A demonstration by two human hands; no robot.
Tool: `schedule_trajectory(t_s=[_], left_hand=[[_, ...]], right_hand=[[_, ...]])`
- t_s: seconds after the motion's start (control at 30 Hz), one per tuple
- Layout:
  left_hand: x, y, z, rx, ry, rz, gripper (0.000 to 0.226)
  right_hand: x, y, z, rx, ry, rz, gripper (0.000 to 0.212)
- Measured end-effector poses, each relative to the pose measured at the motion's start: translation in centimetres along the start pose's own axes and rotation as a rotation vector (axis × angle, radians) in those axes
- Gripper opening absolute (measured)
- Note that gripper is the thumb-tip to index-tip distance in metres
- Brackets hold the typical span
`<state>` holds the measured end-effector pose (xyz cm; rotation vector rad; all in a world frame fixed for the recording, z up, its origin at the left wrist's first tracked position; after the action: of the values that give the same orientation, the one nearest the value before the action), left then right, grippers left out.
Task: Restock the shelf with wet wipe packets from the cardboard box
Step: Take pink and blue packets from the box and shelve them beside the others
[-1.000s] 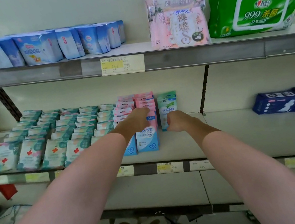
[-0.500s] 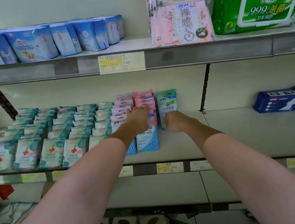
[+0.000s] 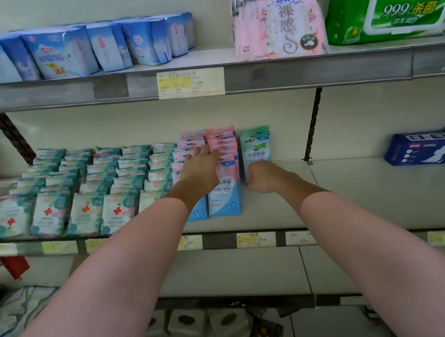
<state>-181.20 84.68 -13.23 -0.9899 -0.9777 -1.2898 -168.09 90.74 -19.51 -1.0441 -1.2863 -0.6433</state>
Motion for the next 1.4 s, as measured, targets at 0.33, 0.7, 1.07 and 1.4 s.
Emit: schedule_trajectory(t_s=[0.33,0.7,1.07,1.4], left_hand=[[0.9,-2.6,-5.8,-0.034,-0.012,-0.03,0.044],[-0.8,-15.4,-21.1,0.188,-0.234,-0.061,0.045],[-5.2,-32.6,-44.2,0.575,-0.361,-0.161,0.011],[-10.0,-46.9,-64.2,1.036,-0.474,-0.171,0.025]], right_hand=[[0.2,-4.9,-5.0,-0.032,0.09,0.082,0.007],[-8.2,-22.0,-12.1,-0.003,-0.055,-0.018,0.029],[-23.3,-44.5,-18.4,0.315,-0.277,-0.047,0.02],[-39.5,-64.9,-23.0,0.665,-0.51,-0.111,0.02]])
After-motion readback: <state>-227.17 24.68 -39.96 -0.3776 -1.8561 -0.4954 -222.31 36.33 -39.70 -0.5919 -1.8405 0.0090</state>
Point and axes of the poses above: each hand's wrist, its own z-axis towards the middle knuckle, its own x-axis out of the back of the hand, y = z × x, the point moved 8 cm from there along z, towards the middle knuckle, and after that the axes turned 6 degrees about y, right-handed, at the moved point
